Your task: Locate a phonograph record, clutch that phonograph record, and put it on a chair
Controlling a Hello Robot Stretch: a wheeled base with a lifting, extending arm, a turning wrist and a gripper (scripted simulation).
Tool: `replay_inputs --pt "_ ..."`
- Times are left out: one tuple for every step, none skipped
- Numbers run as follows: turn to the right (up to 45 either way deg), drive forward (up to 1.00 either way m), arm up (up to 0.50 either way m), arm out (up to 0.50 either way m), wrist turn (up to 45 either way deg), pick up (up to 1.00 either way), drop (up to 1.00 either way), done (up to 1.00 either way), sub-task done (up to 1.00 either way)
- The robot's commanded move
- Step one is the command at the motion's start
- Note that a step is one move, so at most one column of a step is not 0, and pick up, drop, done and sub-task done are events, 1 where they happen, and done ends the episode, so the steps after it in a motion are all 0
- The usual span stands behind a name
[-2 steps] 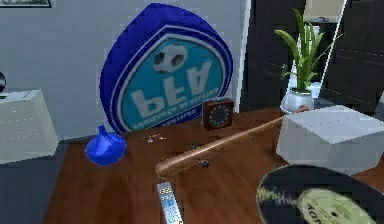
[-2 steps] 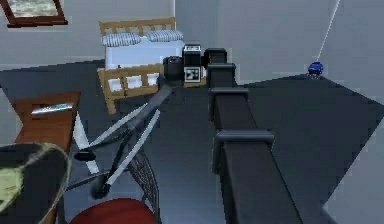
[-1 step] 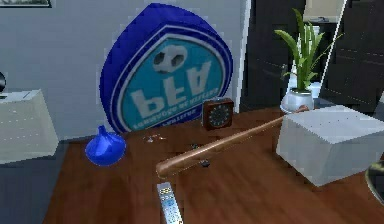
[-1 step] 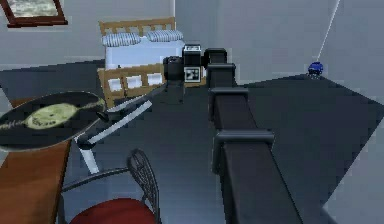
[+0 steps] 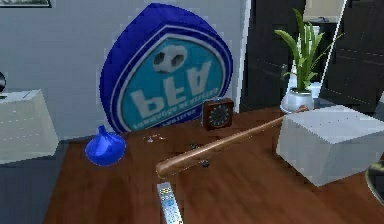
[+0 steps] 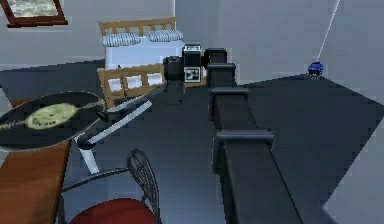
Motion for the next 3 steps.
replay_inputs --pt "0.0 0.00 -0.50 0.00 0.0 0.00 0.00 0.00 0.00" --pt "0.0 0.00 0.00 0.00 0.0 0.00 1.00 0.00 0.00" --pt "0.0 0.00 0.00 -0.10 0.0 0.00 0.00 0.00 0.00"
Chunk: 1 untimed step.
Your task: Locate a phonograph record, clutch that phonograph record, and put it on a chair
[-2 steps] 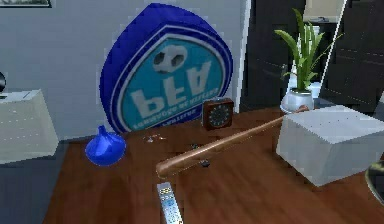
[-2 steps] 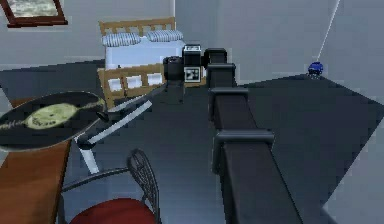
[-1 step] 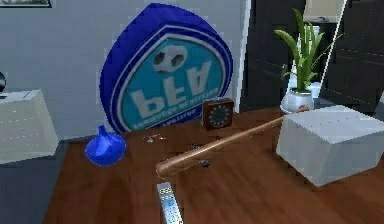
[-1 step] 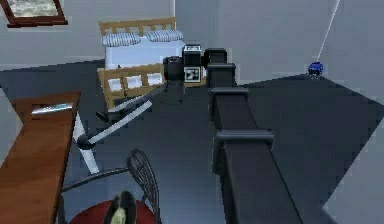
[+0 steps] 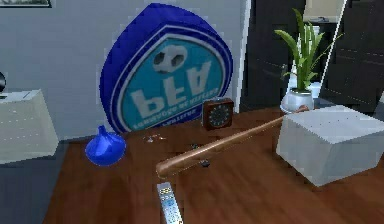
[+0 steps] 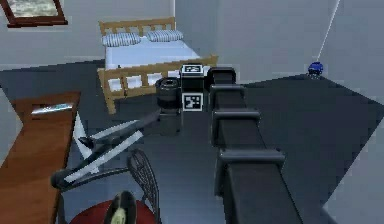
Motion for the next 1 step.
replay_inputs --pt "0.0 0.00 0.00 0.00 0.0 0.00 0.00 1.00 0.00"
